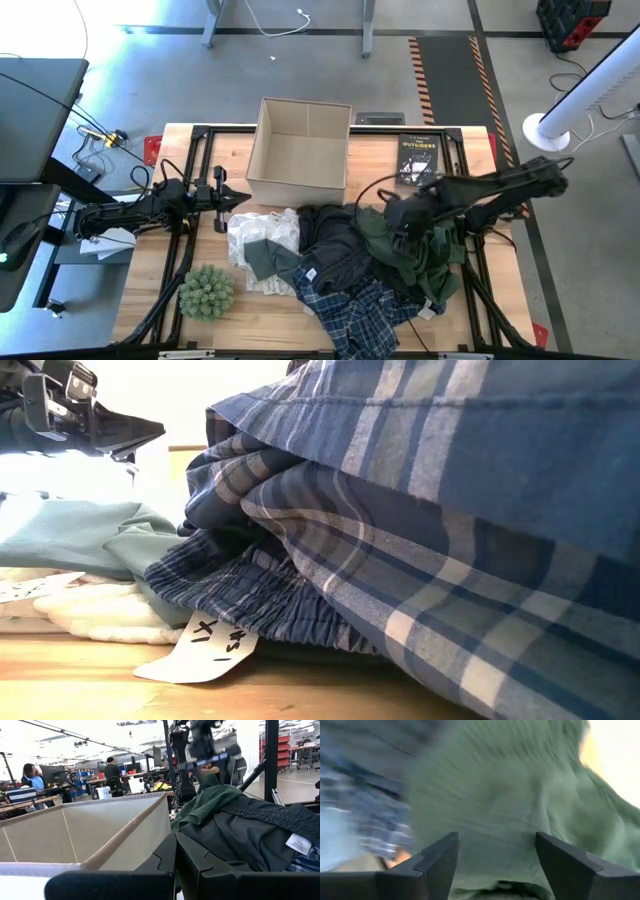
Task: Sort clothes
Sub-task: Put the green jacket into the white bin
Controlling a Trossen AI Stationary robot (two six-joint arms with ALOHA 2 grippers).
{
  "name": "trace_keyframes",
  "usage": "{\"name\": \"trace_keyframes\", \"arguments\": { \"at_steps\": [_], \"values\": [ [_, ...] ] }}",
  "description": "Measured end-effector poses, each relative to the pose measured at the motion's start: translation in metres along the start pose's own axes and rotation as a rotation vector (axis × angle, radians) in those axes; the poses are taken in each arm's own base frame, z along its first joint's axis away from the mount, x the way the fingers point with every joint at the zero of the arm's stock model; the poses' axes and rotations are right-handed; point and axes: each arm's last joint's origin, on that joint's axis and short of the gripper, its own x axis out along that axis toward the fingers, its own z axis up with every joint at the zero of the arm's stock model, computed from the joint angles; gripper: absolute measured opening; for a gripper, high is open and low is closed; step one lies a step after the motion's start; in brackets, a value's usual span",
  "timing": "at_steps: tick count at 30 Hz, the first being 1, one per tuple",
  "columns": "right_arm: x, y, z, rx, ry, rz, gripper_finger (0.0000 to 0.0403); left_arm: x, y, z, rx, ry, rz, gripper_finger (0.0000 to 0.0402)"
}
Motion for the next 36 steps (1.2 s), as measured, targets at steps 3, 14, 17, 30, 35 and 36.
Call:
{"name": "trace_keyframes", "arguments": {
  "at_steps": [3,14,17,30,35,36],
  "values": [
    [0.025,0.001,-0.001,0.028,0.08,-0.067,0.0256,0.0,0.0,0.0,0.0,0.0,0.0,0.0001],
    [0.119,-0.004,0.0,0.03,0.208,-0.172,0.0068,0.0,0.0,0.0,0.0,0.0,-0.001,0.0001],
    [0.106,0.0,0.003,-0.013,0.235,-0.2,0.0019,0.0,0.0,0.0,0.0,0.0,0.0,0.0001],
    [-0.08,0.027,0.031,0.006,-0.198,-0.096,0.0007,0.0,0.0,0.0,0.0,0.0,0.0,0.0001],
    [-0.145,0.03,0.037,-0.078,-0.641,-0.188,0.0005,0.0,0.0,0.0,0.0,0.001,0.002,0.0001],
    [-0.159,0.03,0.039,-0.101,-0.735,-0.212,0.0005,0.0,0.0,0.0,0.0,0.001,0.001,0.0001]
  ]
}}
